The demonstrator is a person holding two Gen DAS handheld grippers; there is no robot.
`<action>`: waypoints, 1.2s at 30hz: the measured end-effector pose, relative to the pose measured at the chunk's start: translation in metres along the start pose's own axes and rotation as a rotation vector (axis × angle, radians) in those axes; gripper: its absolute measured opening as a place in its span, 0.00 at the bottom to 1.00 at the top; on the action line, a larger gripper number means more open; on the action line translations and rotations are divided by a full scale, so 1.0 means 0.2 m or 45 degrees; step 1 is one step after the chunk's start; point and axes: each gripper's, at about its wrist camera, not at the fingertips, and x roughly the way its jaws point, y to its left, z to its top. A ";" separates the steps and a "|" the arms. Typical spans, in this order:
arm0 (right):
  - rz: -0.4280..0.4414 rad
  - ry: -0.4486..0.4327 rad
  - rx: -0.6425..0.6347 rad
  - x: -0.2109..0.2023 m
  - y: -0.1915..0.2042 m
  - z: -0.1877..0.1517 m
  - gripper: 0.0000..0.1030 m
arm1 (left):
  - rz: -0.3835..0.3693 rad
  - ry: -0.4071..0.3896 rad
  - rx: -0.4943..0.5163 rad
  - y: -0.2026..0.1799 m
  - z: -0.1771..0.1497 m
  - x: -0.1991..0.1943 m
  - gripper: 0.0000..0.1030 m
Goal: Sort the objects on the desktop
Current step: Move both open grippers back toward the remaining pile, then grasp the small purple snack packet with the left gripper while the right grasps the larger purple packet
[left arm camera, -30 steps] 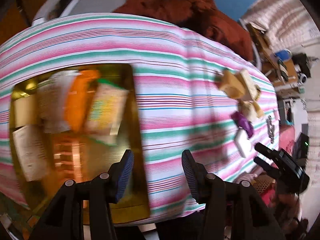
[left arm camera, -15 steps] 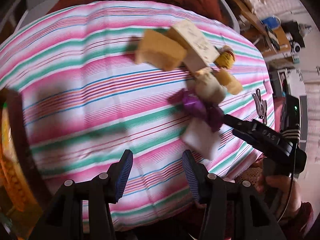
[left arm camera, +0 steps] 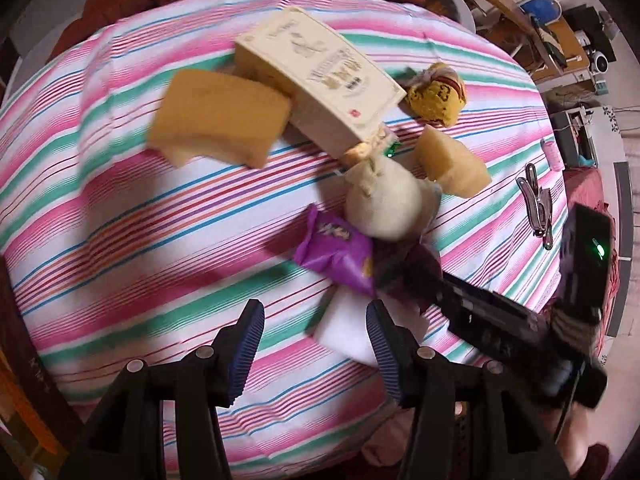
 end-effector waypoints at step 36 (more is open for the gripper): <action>-0.085 -0.062 0.056 -0.16 -0.03 -0.10 0.42 | -0.035 -0.073 0.101 0.10 -0.07 0.02 0.40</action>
